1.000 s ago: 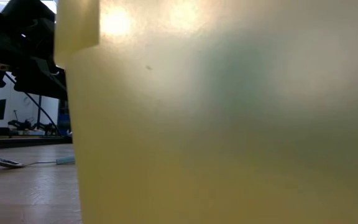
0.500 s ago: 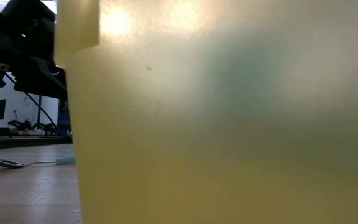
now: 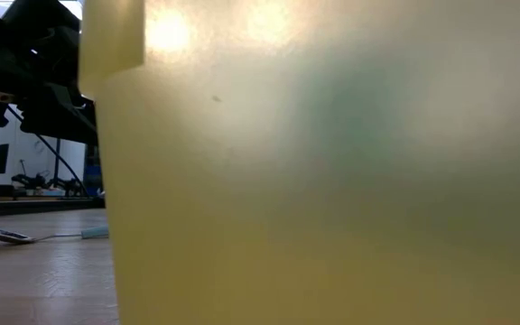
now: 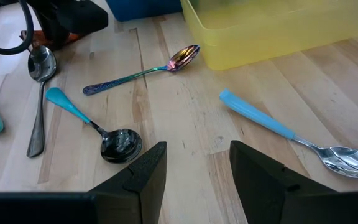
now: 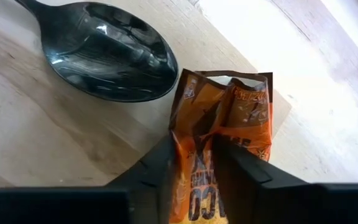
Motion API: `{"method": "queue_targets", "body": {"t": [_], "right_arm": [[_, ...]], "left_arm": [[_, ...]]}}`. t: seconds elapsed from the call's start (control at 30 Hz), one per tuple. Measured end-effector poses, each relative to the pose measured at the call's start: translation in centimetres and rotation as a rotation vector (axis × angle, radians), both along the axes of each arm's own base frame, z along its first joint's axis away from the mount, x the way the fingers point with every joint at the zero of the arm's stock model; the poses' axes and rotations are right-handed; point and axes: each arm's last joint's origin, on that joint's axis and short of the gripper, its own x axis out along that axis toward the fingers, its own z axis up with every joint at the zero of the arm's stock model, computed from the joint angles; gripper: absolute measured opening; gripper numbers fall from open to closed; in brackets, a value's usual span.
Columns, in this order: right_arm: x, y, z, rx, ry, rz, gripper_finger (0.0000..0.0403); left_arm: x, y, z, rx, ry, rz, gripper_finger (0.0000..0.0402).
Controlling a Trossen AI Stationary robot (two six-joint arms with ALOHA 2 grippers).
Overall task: Pick & Place Food Item
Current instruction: Put the orange seasoning pack into the green bin
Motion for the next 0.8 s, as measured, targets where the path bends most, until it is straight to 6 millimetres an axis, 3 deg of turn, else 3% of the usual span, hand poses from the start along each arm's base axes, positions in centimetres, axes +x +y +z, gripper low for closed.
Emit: {"method": "queue_targets", "body": {"t": [0.33, 0.8], "right_arm": [[0.02, 0.01, 0.04, 0.005, 0.002, 0.004, 0.0014], [-0.1, 0.05, 0.11, 0.008, 0.013, 0.007, 0.0011]], "left_arm": [[0.0, 0.0, 0.0, 0.0, 0.0, 0.0, 0.0174], [0.0, 0.0, 0.0, 0.0, 0.0, 0.0, 0.0174]]}}
